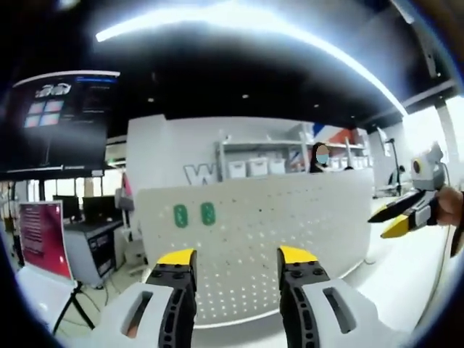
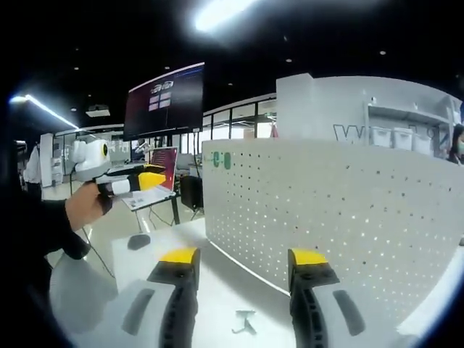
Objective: Insert the hook assembly into the mounting plate slot until the hook locks in place.
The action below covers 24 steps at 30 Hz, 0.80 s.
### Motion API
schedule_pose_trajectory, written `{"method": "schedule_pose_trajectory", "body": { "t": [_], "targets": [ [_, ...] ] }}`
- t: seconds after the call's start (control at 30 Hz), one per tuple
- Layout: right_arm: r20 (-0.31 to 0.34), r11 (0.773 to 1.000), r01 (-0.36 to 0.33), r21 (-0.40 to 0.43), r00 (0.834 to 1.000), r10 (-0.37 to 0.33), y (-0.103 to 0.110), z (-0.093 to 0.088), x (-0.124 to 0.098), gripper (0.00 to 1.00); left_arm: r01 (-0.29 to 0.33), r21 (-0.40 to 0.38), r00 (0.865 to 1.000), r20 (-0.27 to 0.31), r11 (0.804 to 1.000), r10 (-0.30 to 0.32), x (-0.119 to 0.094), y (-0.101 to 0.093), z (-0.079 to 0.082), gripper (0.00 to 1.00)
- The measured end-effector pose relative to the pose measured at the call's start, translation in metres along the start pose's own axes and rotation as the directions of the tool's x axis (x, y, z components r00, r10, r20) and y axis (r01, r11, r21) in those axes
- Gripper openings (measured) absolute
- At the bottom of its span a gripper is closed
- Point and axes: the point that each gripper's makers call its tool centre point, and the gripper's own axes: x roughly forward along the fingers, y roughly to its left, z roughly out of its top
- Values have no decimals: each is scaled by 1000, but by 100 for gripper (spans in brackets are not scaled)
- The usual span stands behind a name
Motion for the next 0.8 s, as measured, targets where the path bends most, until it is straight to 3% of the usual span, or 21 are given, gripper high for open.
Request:
{"method": "schedule_pose_trajectory", "body": {
  "t": [0.43,0.8],
  "targets": [
    [-48,1000,-11,-16,999,10,-3,-20,10,43,16,-14,1000,-20,1000,-16,-15,-17,-10,47],
    [-158,998,-52,-21,986,48,-4,-65,31,33,28,-20,999,-28,999,-28,-16,-23,-13,48]
  ]
}}
